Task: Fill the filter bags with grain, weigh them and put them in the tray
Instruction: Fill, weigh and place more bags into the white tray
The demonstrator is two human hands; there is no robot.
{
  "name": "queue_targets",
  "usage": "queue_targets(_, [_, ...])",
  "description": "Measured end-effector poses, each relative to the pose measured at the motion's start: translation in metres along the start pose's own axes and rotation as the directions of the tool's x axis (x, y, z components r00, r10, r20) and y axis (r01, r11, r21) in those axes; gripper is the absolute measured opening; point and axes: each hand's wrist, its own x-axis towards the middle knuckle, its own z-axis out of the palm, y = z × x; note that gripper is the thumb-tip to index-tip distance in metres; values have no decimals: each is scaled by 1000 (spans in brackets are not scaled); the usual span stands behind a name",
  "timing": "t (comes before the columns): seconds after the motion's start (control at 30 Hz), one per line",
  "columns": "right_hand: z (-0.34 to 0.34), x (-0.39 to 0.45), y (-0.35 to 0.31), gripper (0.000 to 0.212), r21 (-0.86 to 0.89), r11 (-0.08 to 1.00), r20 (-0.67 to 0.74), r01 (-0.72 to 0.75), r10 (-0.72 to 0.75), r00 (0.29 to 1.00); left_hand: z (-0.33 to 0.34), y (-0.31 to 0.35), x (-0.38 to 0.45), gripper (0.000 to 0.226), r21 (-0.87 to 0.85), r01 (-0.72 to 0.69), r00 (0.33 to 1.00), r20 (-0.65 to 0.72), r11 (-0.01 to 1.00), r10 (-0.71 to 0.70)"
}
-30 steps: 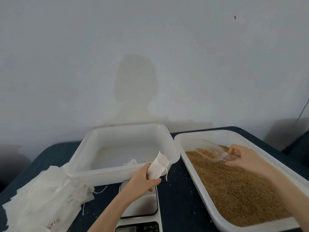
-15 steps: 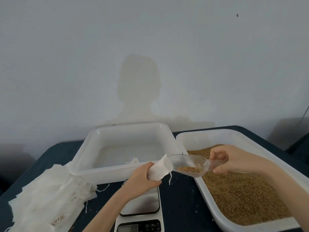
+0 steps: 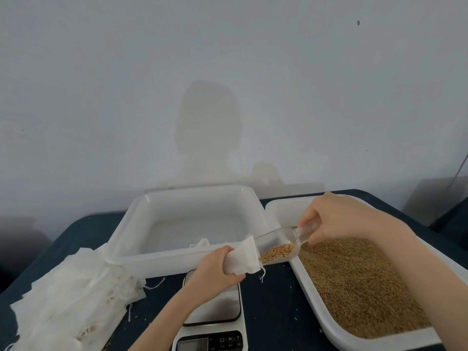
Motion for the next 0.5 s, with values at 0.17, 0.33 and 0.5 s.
queue_targets(0.17, [-11, 4, -11, 44, -194, 980, -39, 50, -58, 998, 2, 0, 0, 33, -33, 17, 1000, 16, 999, -16])
queue_targets(0.33, [-24, 5, -25, 42, -284, 957, -37, 54, -67, 997, 4, 2, -2, 31, -86, 31, 999, 30, 996, -28])
queue_targets(0.5, [-29, 6, -28, 40, -328, 943, -51, 61, -82, 995, 6, 4, -3, 25, -137, 36, 999, 30, 990, -32])
